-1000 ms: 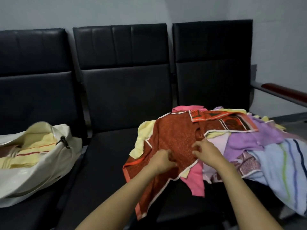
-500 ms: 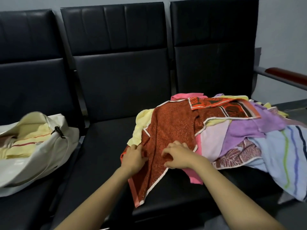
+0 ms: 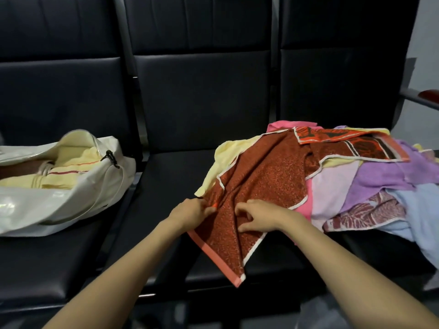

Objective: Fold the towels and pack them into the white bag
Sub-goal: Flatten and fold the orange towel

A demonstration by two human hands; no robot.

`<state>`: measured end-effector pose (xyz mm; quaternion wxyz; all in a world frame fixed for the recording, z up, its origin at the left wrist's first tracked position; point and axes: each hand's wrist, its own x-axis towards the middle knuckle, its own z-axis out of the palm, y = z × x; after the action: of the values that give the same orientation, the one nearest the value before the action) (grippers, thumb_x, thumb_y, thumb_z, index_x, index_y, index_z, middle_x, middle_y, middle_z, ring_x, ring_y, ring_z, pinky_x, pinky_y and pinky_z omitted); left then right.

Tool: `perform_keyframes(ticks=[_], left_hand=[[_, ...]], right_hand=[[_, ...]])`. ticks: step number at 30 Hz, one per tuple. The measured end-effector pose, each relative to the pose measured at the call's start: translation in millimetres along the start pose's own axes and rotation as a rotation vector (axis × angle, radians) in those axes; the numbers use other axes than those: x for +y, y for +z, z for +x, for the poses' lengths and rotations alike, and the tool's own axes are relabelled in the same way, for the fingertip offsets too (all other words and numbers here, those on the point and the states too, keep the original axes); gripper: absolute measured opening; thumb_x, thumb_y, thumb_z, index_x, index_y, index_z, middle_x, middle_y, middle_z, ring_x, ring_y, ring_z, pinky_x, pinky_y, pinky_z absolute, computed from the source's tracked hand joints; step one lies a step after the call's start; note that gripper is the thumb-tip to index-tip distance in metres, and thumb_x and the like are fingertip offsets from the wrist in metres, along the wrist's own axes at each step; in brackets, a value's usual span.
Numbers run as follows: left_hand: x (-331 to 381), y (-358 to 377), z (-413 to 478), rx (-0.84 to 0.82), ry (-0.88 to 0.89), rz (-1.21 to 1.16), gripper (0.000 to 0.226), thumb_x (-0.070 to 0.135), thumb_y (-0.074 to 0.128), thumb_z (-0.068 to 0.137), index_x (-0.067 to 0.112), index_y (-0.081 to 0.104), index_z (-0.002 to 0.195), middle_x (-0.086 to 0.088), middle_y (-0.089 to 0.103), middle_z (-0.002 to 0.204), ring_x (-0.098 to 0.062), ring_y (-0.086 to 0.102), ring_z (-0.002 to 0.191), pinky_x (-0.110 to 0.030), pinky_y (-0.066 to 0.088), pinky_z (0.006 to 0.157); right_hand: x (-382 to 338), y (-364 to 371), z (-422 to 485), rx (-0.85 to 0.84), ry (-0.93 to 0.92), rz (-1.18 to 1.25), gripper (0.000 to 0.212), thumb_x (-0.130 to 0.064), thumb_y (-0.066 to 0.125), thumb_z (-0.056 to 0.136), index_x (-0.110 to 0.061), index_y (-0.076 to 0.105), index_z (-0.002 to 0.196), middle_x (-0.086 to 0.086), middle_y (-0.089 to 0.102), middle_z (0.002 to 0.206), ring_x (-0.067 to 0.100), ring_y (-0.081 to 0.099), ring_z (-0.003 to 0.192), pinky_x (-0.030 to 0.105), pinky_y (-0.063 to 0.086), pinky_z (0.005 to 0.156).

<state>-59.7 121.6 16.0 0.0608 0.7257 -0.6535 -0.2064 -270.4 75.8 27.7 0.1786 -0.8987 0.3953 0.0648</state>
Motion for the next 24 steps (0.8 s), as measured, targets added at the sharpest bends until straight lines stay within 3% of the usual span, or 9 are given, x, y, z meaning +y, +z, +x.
perform_keyframes(ticks=[2, 4, 6, 9, 12, 15, 18, 21, 24], left_hand=[[-1.2, 1.7, -3.1, -0.022, 0.046, 0.013, 0.022, 0.048, 0.055, 0.092, 0.029, 0.065, 0.087, 0.005, 0.063, 0.090, -0.015, 0.062, 0.090, -0.036, 0.052, 0.081], [1.4, 2.6, -7.7, 0.047, 0.094, 0.004, 0.025, 0.039, 0.061, 0.088, 0.026, 0.055, 0.067, 0.005, 0.054, 0.085, -0.016, 0.058, 0.085, -0.034, 0.051, 0.076], [6.5, -1.2, -12.2, 0.151, 0.120, -0.185, 0.023, 0.030, 0.061, 0.087, 0.016, 0.053, 0.070, 0.003, 0.050, 0.086, -0.016, 0.055, 0.080, -0.030, 0.047, 0.069], [8.8, -15.7, -18.3, 0.341, 0.042, -0.510, 0.018, 0.022, 0.056, 0.089, 0.013, 0.046, 0.077, 0.001, 0.052, 0.075, -0.013, 0.049, 0.067, -0.027, 0.038, 0.058], [-3.2, -25.4, -20.6, 0.469, -0.049, -0.593, 0.019, 0.018, 0.058, 0.088, 0.013, 0.043, 0.078, -0.002, 0.054, 0.072, -0.014, 0.049, 0.064, -0.028, 0.039, 0.055], [-21.2, -23.1, -22.4, 0.381, -0.143, -0.396, 0.020, 0.020, 0.061, 0.086, 0.013, 0.042, 0.084, -0.004, 0.057, 0.080, -0.019, 0.056, 0.071, -0.030, 0.040, 0.058], [-33.0, -12.6, -22.5, 0.244, -0.184, -0.235, 0.024, 0.024, 0.061, 0.087, 0.014, 0.042, 0.098, -0.004, 0.056, 0.089, -0.024, 0.058, 0.082, -0.033, 0.042, 0.067], [-32.0, -12.4, -22.8, 0.218, -0.171, -0.358, 0.017, 0.026, 0.059, 0.089, 0.014, 0.055, 0.100, -0.002, 0.061, 0.089, -0.015, 0.057, 0.072, -0.026, 0.044, 0.064], [-27.8, -19.9, -24.3, 0.255, -0.195, -0.511, 0.021, 0.031, 0.056, 0.092, 0.015, 0.061, 0.079, 0.001, 0.059, 0.075, -0.013, 0.054, 0.067, -0.024, 0.040, 0.057]], right_hand=[[-4.9, 4.8, -0.7, 0.011, -0.037, -0.014, 0.015, -0.031, 0.065, 0.088, -0.019, 0.056, 0.092, -0.006, 0.043, 0.083, 0.017, 0.048, 0.089, 0.030, 0.038, 0.077], [-6.9, 4.9, -4.6, 0.023, -0.056, 0.025, 0.013, -0.025, 0.064, 0.089, -0.020, 0.054, 0.084, -0.004, 0.043, 0.088, 0.016, 0.047, 0.090, 0.028, 0.036, 0.076], [-7.3, -1.5, -11.9, 0.098, -0.063, 0.081, 0.011, -0.020, 0.062, 0.088, -0.019, 0.053, 0.082, -0.001, 0.046, 0.093, 0.016, 0.048, 0.088, 0.023, 0.030, 0.072], [-2.7, -12.4, -24.9, 0.183, -0.009, 0.093, 0.015, -0.015, 0.061, 0.083, -0.017, 0.047, 0.077, -0.001, 0.052, 0.083, 0.017, 0.048, 0.079, 0.029, 0.032, 0.067], [7.6, -17.3, -31.3, 0.187, 0.098, 0.075, 0.026, -0.008, 0.059, 0.081, -0.023, 0.039, 0.071, -0.005, 0.051, 0.073, 0.018, 0.050, 0.069, 0.031, 0.040, 0.064], [10.5, -18.7, -31.4, 0.181, 0.149, 0.089, 0.019, -0.006, 0.052, 0.085, -0.023, 0.053, 0.095, -0.002, 0.055, 0.087, 0.015, 0.051, 0.072, 0.035, 0.050, 0.072], [1.0, -12.9, -22.7, 0.150, 0.196, 0.167, 0.034, -0.016, 0.051, 0.091, -0.015, 0.054, 0.126, 0.003, 0.060, 0.104, 0.016, 0.055, 0.081, 0.022, 0.043, 0.065], [-16.8, -4.9, -10.6, 0.237, 0.234, 0.318, 0.028, -0.019, 0.047, 0.094, -0.004, 0.067, 0.104, 0.012, 0.068, 0.103, 0.019, 0.058, 0.077, 0.017, 0.043, 0.046], [-40.4, -0.6, -0.7, 0.236, 0.071, 0.409, 0.027, -0.014, 0.048, 0.091, 0.005, 0.066, 0.087, 0.019, 0.068, 0.095, 0.025, 0.063, 0.084, 0.030, 0.048, 0.076]])
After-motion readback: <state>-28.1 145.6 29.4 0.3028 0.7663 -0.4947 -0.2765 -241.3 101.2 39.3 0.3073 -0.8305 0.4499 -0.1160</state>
